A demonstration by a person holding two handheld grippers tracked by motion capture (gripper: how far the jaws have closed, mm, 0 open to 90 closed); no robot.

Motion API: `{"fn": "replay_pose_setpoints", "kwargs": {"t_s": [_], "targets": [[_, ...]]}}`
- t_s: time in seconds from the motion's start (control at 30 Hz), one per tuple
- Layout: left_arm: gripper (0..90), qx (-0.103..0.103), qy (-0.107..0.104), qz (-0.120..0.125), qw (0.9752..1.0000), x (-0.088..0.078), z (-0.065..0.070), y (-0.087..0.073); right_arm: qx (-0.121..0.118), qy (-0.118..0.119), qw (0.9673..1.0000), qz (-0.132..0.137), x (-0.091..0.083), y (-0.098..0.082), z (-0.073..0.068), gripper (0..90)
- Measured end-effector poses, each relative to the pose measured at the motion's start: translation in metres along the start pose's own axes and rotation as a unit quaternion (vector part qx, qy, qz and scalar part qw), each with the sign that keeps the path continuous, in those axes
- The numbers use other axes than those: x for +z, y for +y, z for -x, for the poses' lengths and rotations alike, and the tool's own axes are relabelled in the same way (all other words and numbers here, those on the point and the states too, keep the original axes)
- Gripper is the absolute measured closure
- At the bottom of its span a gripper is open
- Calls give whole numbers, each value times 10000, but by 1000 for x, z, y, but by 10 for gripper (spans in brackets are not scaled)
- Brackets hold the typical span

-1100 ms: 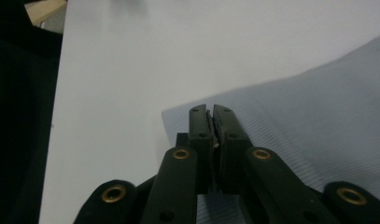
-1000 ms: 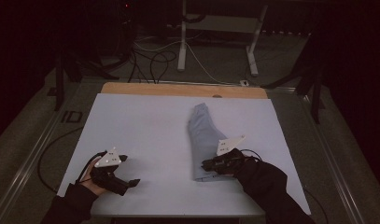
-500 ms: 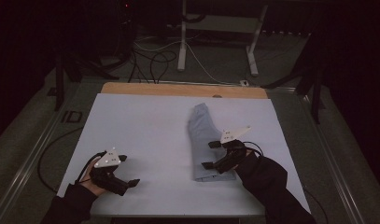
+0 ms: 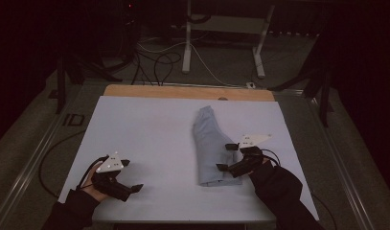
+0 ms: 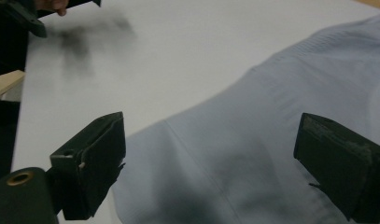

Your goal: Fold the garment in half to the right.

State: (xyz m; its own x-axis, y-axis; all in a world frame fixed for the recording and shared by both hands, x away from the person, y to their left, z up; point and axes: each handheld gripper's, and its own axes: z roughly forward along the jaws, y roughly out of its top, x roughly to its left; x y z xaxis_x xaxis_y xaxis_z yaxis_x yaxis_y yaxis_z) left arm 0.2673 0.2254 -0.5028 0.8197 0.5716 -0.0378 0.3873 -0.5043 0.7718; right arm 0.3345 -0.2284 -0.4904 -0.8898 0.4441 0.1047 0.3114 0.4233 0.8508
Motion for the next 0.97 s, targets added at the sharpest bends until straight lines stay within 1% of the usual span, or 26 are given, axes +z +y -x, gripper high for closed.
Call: {"fn": "replay_pose_setpoints", "kwargs": {"t_s": [0.07,0.2,0.3,0.43,0.5,0.57,0.63,0.7,0.77,0.87,0.9,0.97], "targets": [[3,20,-8,-29,10000,0,0,0,30,-38,10000,32,-4,-4,1,90],[3,10,-7,-23,10000,0,0,-1,71,-252,9996,44,-12,-15,2,90],[3,-20,12,0,10000,0,0,-1,60,-397,9992,-46,-15,-25,0,90],[3,-5,13,-5,10000,-1,0,-1,247,-359,9990,-102,-20,-37,2,89],[3,-16,16,5,10000,-1,0,-1,267,-436,9986,-110,-23,-42,2,90],[3,-5,18,-7,10000,-1,1,-1,302,-505,9982,-128,-27,-46,1,89],[3,-15,20,2,10000,-1,0,-1,289,-636,9974,-150,-31,-51,-1,90],[3,-24,19,10,10000,-1,0,-2,337,-727,9967,-163,-34,-56,-2,90],[3,-12,23,5,10000,-1,1,-2,391,-765,9962,-166,-38,-61,-4,89],[3,-32,28,5,10000,-1,1,-3,412,-808,9957,-185,-40,-64,-6,89],[3,-11,38,-10,10000,0,2,-3,399,-811,9957,-213,-40,-65,-7,90],[3,26,30,-52,10000,0,2,-3,356,-914,9948,-276,-40,-66,-10,90]]}}
